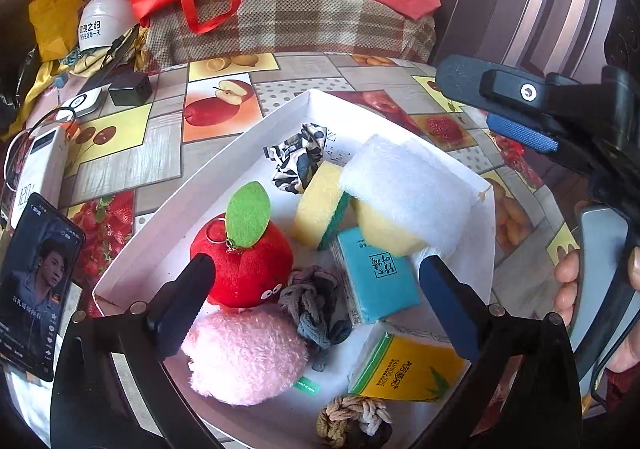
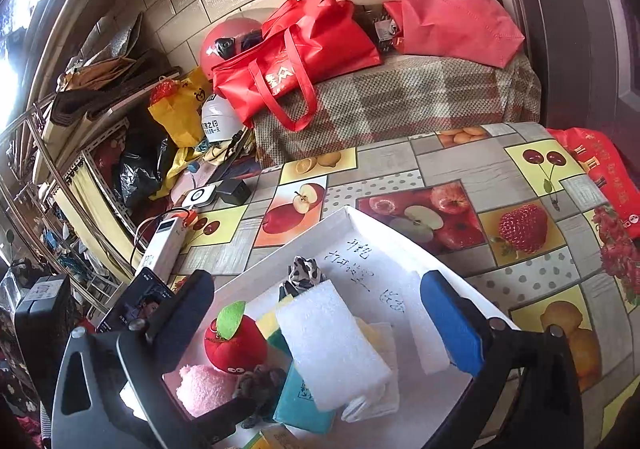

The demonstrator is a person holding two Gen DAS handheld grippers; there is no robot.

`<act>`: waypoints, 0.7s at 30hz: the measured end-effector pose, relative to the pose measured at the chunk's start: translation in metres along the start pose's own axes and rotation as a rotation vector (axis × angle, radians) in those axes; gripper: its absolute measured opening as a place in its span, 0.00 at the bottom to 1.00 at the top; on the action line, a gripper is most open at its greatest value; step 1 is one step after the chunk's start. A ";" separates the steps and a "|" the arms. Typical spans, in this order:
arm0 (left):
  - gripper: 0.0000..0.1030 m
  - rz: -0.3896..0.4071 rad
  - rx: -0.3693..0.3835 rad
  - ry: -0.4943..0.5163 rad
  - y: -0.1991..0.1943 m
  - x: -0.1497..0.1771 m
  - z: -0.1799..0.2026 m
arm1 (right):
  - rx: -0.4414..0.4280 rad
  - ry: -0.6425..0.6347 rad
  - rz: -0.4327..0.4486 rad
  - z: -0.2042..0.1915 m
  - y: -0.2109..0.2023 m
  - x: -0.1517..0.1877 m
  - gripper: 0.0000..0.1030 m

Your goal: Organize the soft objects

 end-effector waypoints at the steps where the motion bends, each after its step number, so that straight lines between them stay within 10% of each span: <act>1: 1.00 -0.001 -0.004 0.003 0.000 0.002 0.001 | 0.004 0.001 0.001 0.001 -0.002 0.001 1.00; 21: 1.00 0.054 0.005 -0.020 -0.032 0.005 0.009 | 0.047 0.051 0.135 0.002 -0.074 -0.013 1.00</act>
Point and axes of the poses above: each gripper's, at about its wrist camera, not at the fingertips, and y roughly the way its jaws point, z to its right, x to its underside, the point moved 8 cm from there along y, roughly the way its jaws point, and after that the axes turned 12 degrees about -y, right-handed, at the moved point
